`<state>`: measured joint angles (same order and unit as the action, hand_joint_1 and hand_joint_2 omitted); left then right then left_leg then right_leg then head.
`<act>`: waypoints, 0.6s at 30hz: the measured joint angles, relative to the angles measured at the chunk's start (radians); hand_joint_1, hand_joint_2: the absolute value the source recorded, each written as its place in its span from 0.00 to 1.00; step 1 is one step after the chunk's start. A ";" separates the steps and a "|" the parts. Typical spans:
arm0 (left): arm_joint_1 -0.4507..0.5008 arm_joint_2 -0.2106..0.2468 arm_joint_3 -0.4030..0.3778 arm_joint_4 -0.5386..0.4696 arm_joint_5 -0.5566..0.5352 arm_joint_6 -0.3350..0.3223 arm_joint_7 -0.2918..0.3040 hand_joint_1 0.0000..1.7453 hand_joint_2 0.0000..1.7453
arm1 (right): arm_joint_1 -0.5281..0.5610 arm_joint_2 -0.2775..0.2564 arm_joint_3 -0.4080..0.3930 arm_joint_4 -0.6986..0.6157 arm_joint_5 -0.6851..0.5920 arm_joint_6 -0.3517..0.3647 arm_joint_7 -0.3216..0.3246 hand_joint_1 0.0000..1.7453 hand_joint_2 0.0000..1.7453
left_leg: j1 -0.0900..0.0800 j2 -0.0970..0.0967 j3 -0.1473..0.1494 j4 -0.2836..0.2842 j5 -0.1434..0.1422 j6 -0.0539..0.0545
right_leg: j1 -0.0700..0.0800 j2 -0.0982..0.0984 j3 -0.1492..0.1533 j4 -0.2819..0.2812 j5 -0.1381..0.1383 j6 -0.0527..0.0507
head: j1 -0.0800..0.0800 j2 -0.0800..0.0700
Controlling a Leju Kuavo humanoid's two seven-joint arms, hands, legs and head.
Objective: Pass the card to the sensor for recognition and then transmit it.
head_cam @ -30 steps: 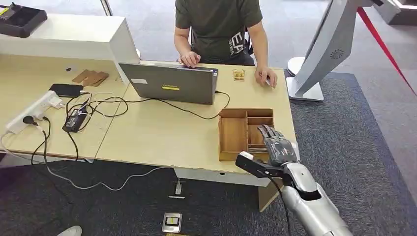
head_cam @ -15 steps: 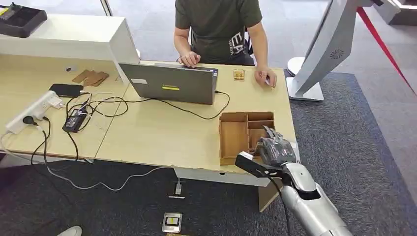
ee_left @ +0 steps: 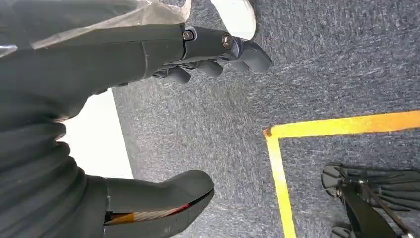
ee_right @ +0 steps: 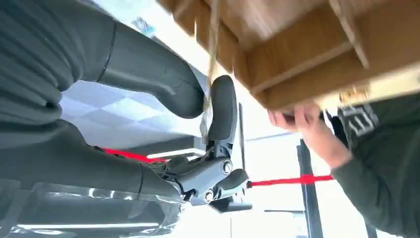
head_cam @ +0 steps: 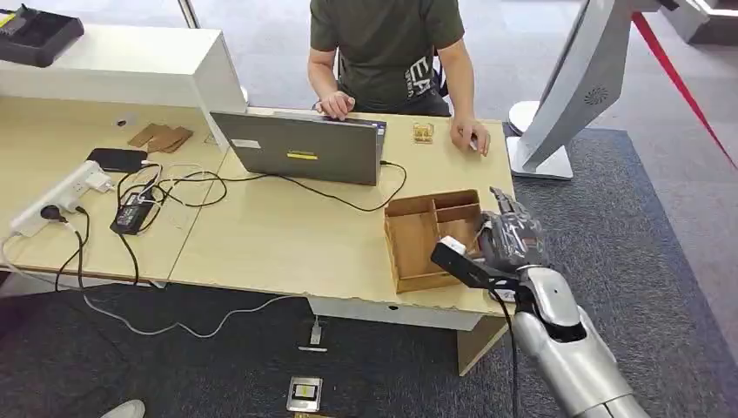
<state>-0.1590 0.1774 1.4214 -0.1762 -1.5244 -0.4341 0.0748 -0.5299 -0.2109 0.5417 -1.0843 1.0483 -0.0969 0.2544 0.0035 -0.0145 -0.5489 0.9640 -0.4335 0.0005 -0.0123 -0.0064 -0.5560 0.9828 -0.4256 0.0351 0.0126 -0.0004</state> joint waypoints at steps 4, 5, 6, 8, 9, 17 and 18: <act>0.000 0.000 0.000 0.000 0.000 0.000 -0.001 0.00 1.00 | -0.026 -0.019 -0.022 -0.099 -0.007 0.015 0.003 1.00 1.00 | 0.000 0.000 0.000 0.000 0.000 0.000 | 0.000 0.000 0.000 0.000 0.000 0.000 | 0.000 0.000; -0.001 0.000 0.000 0.000 0.000 0.000 -0.001 0.00 1.00 | -0.038 -0.024 -0.023 -0.122 -0.013 0.022 0.003 1.00 1.00 | 0.000 0.000 0.000 0.000 0.000 0.000 | 0.000 0.000 0.000 0.000 0.000 0.000 | 0.000 0.000; 0.000 0.000 0.000 0.000 0.000 0.000 -0.001 0.00 1.00 | -0.046 -0.026 -0.024 -0.142 -0.017 0.027 0.003 1.00 1.00 | 0.000 0.000 0.000 0.000 0.000 0.000 | 0.000 0.000 0.000 0.000 0.000 0.000 | 0.000 0.000; 0.000 0.000 0.000 0.000 0.000 0.000 0.000 0.00 1.00 | -0.060 -0.029 -0.026 -0.173 -0.030 0.035 0.000 1.00 1.00 | 0.000 0.000 0.000 0.000 0.000 0.000 | 0.000 0.000 0.000 0.000 0.000 0.000 | 0.000 0.000; 0.000 0.000 0.000 0.000 0.000 0.000 0.001 0.00 1.00 | -0.068 -0.029 -0.025 -0.183 -0.038 0.037 -0.003 1.00 1.00 | 0.000 0.000 0.000 0.000 0.000 0.000 | 0.000 0.000 0.000 0.001 0.000 0.000 | 0.000 0.000; -0.001 0.000 0.000 0.000 0.000 0.000 0.004 0.00 1.00 | -0.146 -0.017 -0.007 -0.185 -0.107 0.029 -0.040 1.00 1.00 | 0.000 0.000 0.000 0.000 0.000 0.000 | 0.000 0.000 0.000 0.001 0.000 0.000 | 0.000 0.000; -0.001 0.000 0.000 0.000 0.000 0.000 0.004 0.00 1.00 | -0.150 -0.015 -0.004 -0.185 -0.108 0.027 -0.041 1.00 1.00 | 0.000 0.000 0.000 0.000 0.000 0.000 | 0.000 0.000 0.000 0.001 0.000 0.000 | 0.000 0.000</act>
<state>-0.1603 0.1774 1.4214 -0.1762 -1.5244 -0.4341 0.0790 -0.6798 -0.2262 0.5379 -1.2692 0.9403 -0.0698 0.2136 0.0036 -0.0144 -0.5489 0.9639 -0.4335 0.0004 -0.0122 -0.0063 -0.5560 0.9833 -0.4256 0.0351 0.0126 -0.0004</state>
